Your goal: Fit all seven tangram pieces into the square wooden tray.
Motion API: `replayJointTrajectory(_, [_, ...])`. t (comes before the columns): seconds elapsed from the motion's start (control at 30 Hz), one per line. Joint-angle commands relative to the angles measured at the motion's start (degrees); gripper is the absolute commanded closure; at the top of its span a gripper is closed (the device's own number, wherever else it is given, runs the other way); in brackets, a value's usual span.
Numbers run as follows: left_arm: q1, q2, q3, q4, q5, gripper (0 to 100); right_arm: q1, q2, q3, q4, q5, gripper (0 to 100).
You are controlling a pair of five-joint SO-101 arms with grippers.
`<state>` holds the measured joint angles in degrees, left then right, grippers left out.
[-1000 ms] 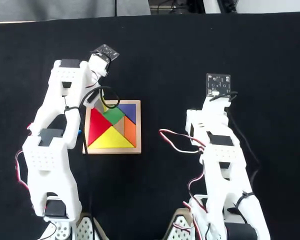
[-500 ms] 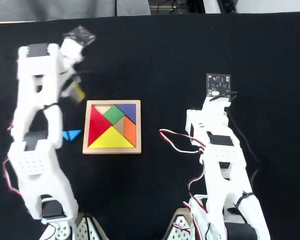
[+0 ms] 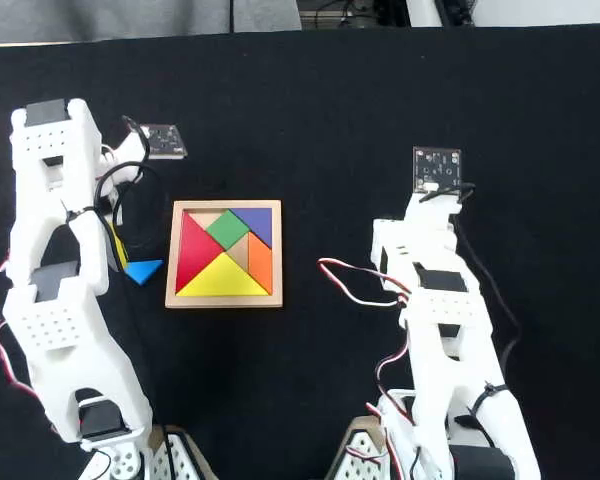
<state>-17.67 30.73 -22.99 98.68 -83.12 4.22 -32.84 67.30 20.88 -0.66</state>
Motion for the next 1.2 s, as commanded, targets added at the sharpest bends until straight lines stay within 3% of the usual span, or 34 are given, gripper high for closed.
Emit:
replayJointTrajectory(0.0, [1.45,-1.14,2.07,0.7,-6.95,72,-0.97,-2.15,-2.95,-1.32,0.62,98.7])
replayJointTrajectory(0.33, [3.82,-19.52,18.07,-1.23,-8.88,76,-0.97,-2.15,-3.03,-1.32,0.62,98.7])
replayJointTrajectory(0.53, [3.74,-37.8,43.56,-15.21,-8.53,76,-1.05,-2.15,-2.95,-1.32,0.62,98.7])
replayJointTrajectory(0.67, [3.74,-48.62,59.91,-36.48,-7.47,74,-1.05,-2.15,-2.95,-1.32,0.62,98.7])
replayJointTrajectory(0.77, [3.56,-51.25,66.68,-48.7,-4.48,67,-1.05,-2.15,-2.95,-1.32,0.62,98.7])
replayJointTrajectory(0.93, [3.47,-46.86,65.19,-49.32,-5.98,66,-1.05,-2.15,-2.95,-1.32,0.62,98.7])
replayJointTrajectory(1.07, [3.38,-37.1,56.84,-48.7,-5.36,66,-1.05,-2.15,-2.95,-1.32,0.62,98.7])
replayJointTrajectory(1.17, [3.56,-30.15,49.89,-41.49,-7.12,65,-1.05,-2.15,-3.03,-1.32,0.62,98.7])
